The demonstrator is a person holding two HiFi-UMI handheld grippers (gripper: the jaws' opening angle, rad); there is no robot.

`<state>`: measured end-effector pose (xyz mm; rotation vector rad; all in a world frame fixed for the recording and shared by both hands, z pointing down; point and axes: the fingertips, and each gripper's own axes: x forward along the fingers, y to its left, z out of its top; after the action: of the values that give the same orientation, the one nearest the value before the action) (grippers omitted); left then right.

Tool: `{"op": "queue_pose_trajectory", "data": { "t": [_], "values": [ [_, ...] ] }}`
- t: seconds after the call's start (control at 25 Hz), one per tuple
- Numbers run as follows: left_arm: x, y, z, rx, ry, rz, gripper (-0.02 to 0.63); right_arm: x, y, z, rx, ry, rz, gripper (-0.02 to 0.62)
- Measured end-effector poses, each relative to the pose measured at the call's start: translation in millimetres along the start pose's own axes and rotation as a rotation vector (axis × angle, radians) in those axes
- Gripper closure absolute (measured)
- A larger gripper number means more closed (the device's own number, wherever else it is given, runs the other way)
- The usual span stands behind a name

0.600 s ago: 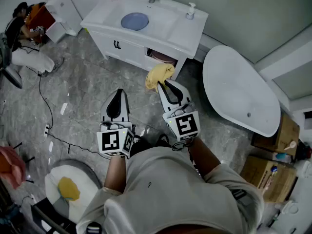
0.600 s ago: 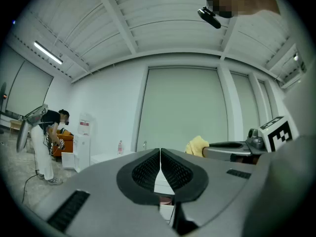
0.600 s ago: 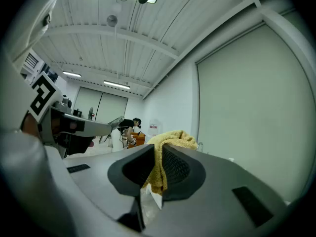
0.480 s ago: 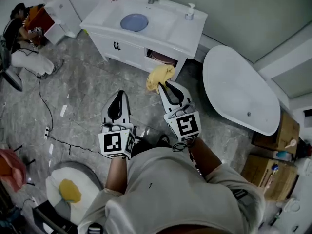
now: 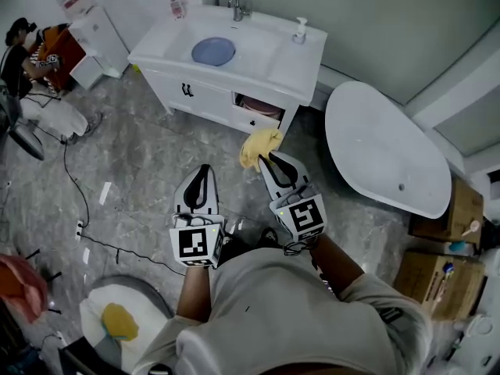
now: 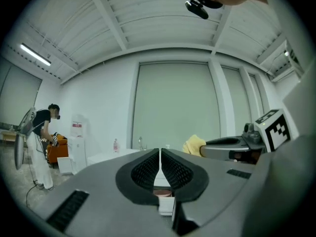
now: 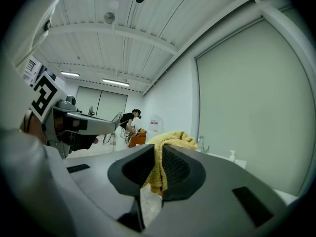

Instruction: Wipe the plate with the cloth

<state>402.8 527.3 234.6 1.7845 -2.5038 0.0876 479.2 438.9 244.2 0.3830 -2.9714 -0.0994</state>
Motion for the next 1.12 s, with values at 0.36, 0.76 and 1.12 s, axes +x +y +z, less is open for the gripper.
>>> {"op": "queue_pose_trajectory", "data": {
  "t": [0.36, 0.76, 1.12],
  "values": [
    [-9, -7, -30, 0.005, 0.108, -0.075, 0.58, 6, 15, -17, 0.019, 0.035, 0.023, 0.548],
    [-7, 24, -48, -0.099, 0.101, -0.051, 0.54, 19, 34, -29, -0.007, 0.079, 0.019, 0.548],
    [-9, 62, -56, -0.098, 0.118, -0.071, 0.506, 48, 57, -15, -0.025, 0.095, -0.008, 0.548]
  ]
}}
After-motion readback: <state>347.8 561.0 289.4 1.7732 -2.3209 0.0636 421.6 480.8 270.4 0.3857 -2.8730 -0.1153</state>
